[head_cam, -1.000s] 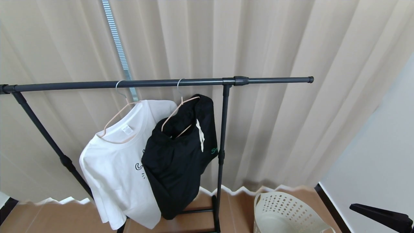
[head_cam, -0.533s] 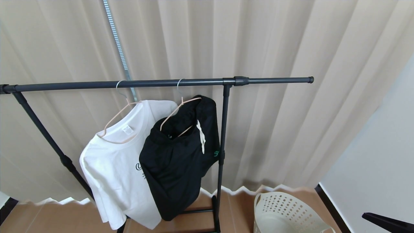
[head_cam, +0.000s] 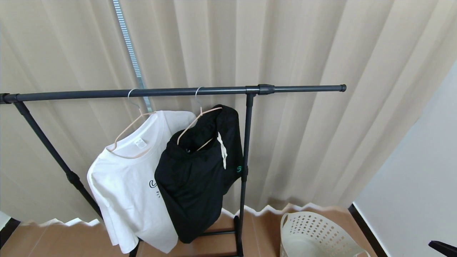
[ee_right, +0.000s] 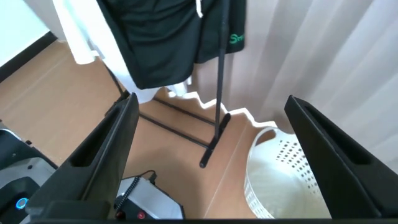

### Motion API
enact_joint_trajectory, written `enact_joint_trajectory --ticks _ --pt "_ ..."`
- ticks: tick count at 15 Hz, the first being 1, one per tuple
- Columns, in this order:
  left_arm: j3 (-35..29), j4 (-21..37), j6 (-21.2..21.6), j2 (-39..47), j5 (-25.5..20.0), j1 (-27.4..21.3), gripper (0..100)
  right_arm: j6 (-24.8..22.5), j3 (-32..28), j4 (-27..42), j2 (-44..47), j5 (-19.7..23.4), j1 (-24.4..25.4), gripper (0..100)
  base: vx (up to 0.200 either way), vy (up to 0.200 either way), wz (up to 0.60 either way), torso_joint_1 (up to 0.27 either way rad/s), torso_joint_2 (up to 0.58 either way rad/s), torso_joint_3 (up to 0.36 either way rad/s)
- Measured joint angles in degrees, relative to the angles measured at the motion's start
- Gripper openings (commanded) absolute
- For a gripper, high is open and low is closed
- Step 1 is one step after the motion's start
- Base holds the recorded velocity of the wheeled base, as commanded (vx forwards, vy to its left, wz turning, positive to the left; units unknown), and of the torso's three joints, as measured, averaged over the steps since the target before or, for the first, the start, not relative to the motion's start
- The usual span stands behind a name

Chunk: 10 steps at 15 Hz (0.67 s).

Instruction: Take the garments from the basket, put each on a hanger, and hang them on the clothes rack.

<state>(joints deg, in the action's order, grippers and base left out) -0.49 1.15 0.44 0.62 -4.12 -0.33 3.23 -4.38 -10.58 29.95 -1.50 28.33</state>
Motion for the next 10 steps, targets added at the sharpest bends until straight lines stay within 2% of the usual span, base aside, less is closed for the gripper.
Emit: enact_joint_trajectory --ticks 3,6,10 --pt "-0.02 -0.02 0.05 -0.57 0.0 0.0 100 -0.83 -2.07 6.95 -5.57 -0.57 -7.0 100 0.0 0.0 0.0 0.0 0.0 0.0" --pt "-0.04 0.0 0.05 -0.72 0.0 -0.02 100 -2.91 -2.84 11.13 -10.83 -0.52 -13.03 100 0.0 0.0 0.0 0.0 0.0 0.0" --pt "-0.04 0.0 0.05 -0.73 -0.01 -0.02 100 -3.25 -2.73 16.68 -17.4 -0.22 -21.11 100 0.0 0.0 0.0 0.0 0.0 0.0"
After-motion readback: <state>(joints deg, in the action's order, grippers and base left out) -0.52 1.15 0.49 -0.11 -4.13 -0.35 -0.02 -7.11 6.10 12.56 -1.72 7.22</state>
